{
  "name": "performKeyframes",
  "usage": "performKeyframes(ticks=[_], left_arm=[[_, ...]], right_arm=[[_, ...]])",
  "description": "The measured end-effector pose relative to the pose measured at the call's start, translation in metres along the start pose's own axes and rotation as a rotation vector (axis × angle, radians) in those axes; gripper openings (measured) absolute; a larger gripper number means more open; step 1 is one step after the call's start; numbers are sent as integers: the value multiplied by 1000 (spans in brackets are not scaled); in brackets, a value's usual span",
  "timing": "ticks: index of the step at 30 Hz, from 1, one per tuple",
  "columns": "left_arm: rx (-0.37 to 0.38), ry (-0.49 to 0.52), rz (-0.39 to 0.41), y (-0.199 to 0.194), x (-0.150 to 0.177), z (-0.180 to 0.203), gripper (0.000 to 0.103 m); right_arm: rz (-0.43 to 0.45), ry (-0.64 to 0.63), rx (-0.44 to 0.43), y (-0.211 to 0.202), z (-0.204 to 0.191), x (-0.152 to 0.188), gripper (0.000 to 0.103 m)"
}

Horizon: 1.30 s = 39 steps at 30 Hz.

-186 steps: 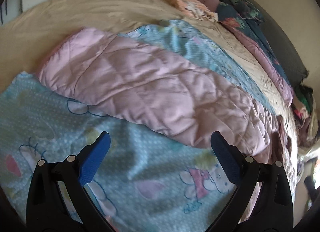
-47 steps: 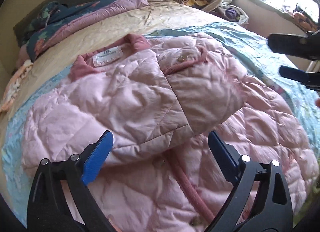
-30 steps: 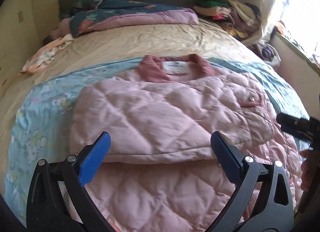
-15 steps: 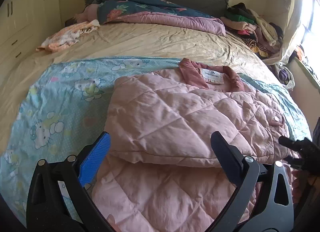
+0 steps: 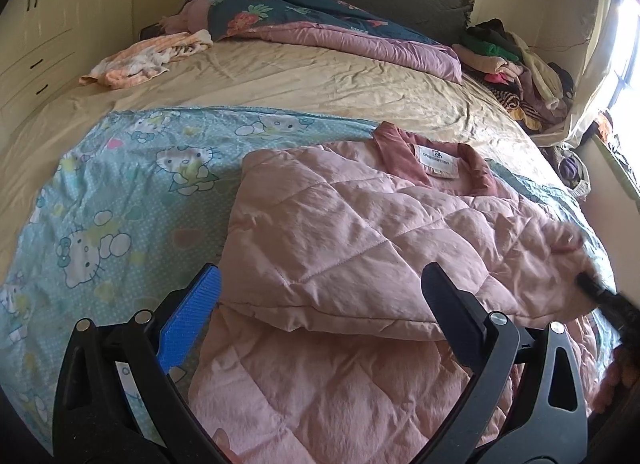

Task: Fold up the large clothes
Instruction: 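Grasp the ribbed sleeve cuff with the right tool and tuck it flat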

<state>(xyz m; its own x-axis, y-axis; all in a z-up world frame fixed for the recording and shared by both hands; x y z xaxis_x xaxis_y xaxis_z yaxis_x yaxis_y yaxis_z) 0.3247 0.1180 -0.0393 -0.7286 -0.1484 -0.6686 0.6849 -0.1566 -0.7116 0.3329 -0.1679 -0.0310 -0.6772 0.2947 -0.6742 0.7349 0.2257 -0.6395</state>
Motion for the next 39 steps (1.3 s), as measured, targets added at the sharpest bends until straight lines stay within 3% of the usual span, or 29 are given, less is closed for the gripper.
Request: performKeyframes(ticks=[5, 9, 12, 21, 33, 38, 39], left_arm=[[-10, 7, -8, 3, -3, -2, 94], [-4, 2, -13, 8, -9, 0, 94], [2, 11, -20, 13, -13, 7, 94], [35, 45, -58, 35, -14, 30, 94], [82, 88, -145, 65, -5, 57, 94], [67, 122, -183, 79, 2, 64, 94], [62, 128, -188, 83, 4, 64, 94]], right_arm=[[135, -164, -38, -32, -29, -48, 17], [169, -211, 5, -32, -24, -72, 17], [145, -195, 40, -19, -7, -79, 17], [51, -118, 112, 16, 34, -51, 17], [-14, -77, 140, 29, 47, -33, 18], [-27, -77, 195, 30, 48, -30, 27], [-27, -76, 208, 29, 48, -29, 36]])
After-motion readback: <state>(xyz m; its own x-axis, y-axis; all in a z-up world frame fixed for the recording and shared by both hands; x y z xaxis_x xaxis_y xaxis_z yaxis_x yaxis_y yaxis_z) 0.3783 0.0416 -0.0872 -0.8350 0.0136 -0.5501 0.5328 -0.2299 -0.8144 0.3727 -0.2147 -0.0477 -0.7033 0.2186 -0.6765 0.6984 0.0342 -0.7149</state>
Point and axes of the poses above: each gripper's, at about its wrist camera, not at the fingertips, and y roughly the way its jaws point, z to its right, x to its underside, the point moved 5 cm from there along y, roughly the way its jaws point, and after that the axes turned 5 degrees about x, right-handed, at the moved point
